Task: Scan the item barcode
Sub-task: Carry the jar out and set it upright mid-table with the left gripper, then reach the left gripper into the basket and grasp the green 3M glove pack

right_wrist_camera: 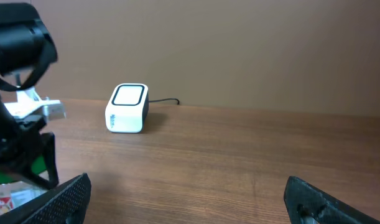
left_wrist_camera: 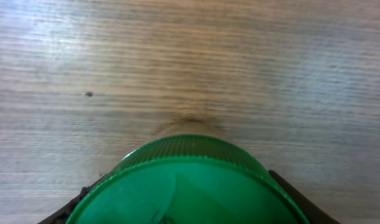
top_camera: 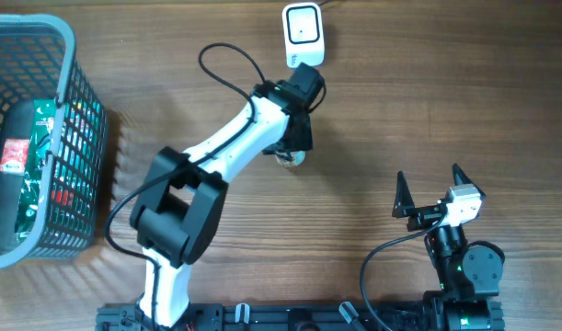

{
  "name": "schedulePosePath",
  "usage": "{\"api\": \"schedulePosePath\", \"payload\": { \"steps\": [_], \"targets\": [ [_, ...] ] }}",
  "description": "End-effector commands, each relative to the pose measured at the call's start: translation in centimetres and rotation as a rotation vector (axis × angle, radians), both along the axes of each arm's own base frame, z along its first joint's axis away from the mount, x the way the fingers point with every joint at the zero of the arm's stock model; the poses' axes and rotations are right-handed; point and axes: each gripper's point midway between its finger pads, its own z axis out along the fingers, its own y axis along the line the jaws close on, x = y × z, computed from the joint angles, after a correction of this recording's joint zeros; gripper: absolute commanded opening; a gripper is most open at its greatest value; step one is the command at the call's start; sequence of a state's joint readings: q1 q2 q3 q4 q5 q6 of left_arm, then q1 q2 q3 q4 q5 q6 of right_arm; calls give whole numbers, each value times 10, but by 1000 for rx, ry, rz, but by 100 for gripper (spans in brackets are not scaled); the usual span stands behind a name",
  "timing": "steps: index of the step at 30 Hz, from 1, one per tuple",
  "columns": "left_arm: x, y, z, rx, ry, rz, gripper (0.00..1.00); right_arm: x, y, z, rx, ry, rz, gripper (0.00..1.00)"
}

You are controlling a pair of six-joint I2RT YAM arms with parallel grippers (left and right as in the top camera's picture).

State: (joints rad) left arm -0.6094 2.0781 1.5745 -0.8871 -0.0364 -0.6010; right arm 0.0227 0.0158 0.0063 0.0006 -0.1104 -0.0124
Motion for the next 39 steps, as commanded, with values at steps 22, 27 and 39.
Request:
{"api": "schedulePosePath", "payload": {
  "steps": [22,27,39],
  "targets": [
    [-37,372,354,69,-795,966,100,0,-3,2,13,-8,-15,100],
    [-52,461,278,-24,-575,1134,100,0,-3,2,13,-8,-15,100],
    [-34,502,97,72,-376,663,100,0,-3,2,13,-8,-15,100]
  ]
}}
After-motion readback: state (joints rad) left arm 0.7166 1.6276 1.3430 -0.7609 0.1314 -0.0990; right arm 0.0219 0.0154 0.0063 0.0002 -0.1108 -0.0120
